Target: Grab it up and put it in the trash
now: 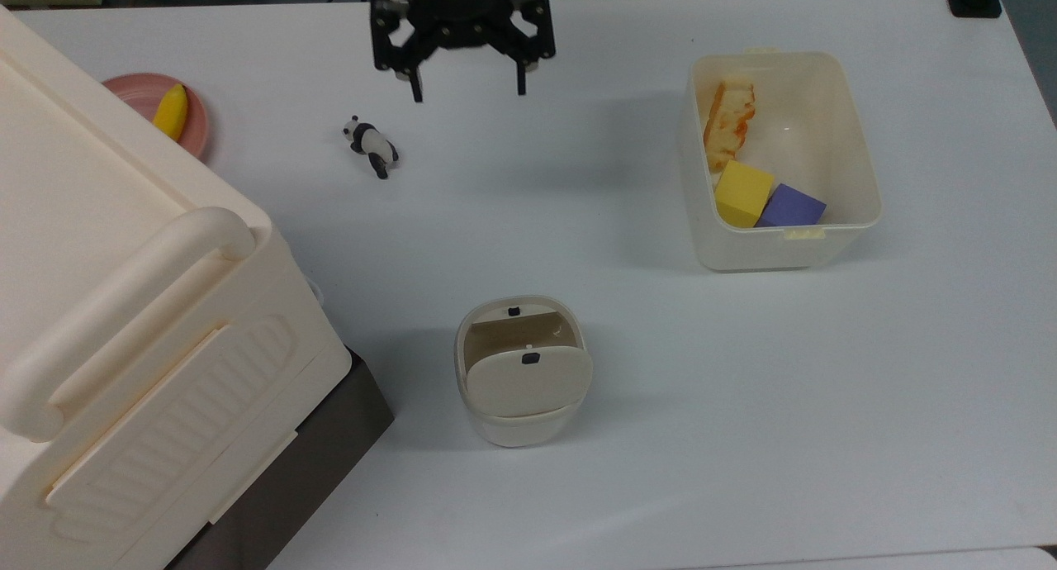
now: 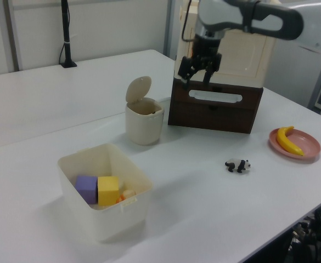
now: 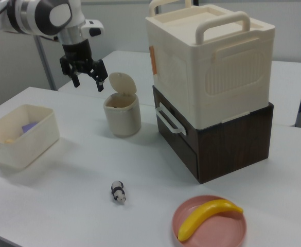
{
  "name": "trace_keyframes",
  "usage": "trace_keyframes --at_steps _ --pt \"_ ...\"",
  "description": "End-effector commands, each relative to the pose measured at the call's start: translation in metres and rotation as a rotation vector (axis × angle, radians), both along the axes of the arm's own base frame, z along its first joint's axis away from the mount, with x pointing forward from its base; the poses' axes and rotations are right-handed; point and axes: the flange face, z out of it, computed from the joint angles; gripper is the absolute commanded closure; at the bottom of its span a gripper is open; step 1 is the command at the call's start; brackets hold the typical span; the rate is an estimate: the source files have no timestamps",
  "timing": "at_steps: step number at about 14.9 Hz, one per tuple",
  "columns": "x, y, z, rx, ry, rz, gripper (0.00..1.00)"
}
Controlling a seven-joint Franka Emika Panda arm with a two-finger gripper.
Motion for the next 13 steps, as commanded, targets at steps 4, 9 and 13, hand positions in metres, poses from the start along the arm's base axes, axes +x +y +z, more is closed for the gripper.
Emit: trace_keyframes --at_steps 4,9,13 --pt "-0.037 -0.016 0.01 0.032 0.007 -0.068 0.0" --pt "-0.042 -0.012 0.006 0.035 0.02 -0.059 0.0" --pt "-0.042 -0.014 0.006 0.034 0.021 -0.059 0.0"
